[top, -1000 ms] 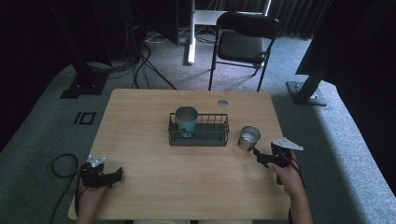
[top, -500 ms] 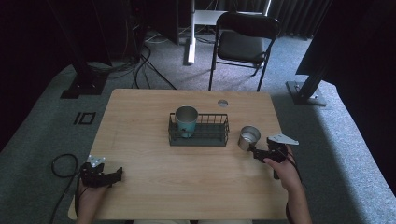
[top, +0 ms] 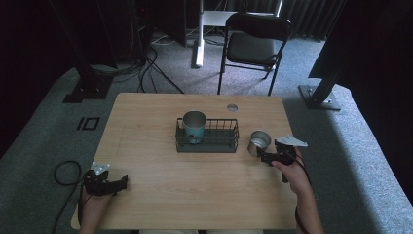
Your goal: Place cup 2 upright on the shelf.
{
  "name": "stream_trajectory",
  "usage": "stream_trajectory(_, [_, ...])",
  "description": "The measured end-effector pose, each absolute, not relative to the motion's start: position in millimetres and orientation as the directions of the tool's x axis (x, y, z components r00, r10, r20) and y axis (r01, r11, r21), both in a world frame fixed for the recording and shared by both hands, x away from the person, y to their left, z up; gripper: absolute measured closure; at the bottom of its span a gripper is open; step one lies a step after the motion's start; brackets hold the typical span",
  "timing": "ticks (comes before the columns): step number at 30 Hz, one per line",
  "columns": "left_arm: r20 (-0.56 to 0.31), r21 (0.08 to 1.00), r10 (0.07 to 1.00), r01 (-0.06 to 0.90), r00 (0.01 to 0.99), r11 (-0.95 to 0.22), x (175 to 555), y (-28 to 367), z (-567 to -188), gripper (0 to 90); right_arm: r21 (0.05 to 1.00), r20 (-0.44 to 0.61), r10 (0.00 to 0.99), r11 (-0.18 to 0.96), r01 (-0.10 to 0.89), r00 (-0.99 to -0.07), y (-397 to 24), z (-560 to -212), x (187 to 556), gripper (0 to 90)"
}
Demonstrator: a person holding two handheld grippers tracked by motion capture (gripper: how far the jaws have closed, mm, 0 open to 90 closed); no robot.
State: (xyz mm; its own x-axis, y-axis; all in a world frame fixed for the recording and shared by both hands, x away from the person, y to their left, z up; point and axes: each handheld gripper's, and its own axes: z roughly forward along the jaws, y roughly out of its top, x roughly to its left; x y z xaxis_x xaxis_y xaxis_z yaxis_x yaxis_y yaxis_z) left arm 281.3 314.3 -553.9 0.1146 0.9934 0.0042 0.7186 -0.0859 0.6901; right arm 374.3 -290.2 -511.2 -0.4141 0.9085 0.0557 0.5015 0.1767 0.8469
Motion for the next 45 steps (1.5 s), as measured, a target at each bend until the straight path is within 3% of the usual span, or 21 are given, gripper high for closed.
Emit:
stream_trajectory(31, [0.004,0.690,0.993,0.719,0.115,-0.086,281.3,314.3,-553.8,2.1,0.862,-0.008,0.895,0.232,0.451,-0.446,-268.6,-513.9,403.1,11.7])
stream_trajectory(45, [0.004,0.690,0.993,0.719,0.115,-0.086,281.3,314.3,-553.8,2.1,0.862,0.019,0.908,0.197,0.467,-0.418,-265.7,-512.2,404.5,13.0])
